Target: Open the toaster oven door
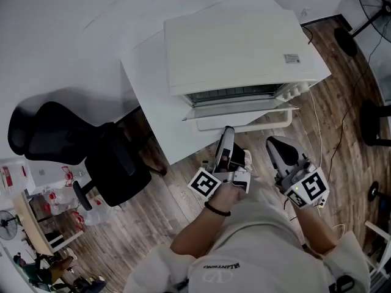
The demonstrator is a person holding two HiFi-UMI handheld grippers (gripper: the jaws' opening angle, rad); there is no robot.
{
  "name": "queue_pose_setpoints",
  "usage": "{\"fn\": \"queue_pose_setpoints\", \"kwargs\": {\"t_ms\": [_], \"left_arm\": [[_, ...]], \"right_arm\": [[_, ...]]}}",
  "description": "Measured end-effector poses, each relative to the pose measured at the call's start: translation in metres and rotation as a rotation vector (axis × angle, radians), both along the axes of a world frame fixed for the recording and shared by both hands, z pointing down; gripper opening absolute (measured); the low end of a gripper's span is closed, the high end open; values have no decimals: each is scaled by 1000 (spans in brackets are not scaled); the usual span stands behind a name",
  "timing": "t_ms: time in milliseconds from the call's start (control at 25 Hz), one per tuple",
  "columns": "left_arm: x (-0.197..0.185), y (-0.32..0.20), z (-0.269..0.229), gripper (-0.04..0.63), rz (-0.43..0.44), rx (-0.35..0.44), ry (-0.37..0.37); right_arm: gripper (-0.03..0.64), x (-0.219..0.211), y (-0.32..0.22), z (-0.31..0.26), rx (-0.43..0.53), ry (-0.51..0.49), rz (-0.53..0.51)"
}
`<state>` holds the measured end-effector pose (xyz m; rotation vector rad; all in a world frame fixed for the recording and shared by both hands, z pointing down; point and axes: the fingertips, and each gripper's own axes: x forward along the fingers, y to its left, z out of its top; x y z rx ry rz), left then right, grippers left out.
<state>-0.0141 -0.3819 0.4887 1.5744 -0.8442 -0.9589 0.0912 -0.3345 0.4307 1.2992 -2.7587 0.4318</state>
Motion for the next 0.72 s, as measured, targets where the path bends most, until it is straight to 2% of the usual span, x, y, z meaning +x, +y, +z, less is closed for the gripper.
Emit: {"fn": "queue_pose_setpoints", "kwargs": {"t_ms": [360,720], "left_arm": [[0,23,18,104,51,-39,-15],[0,49,43,104,105,-82,-68]], "right_arm": [[18,-2,18,13,-37,-14,32],[18,-11,34,30,-79,-13,19]]}}
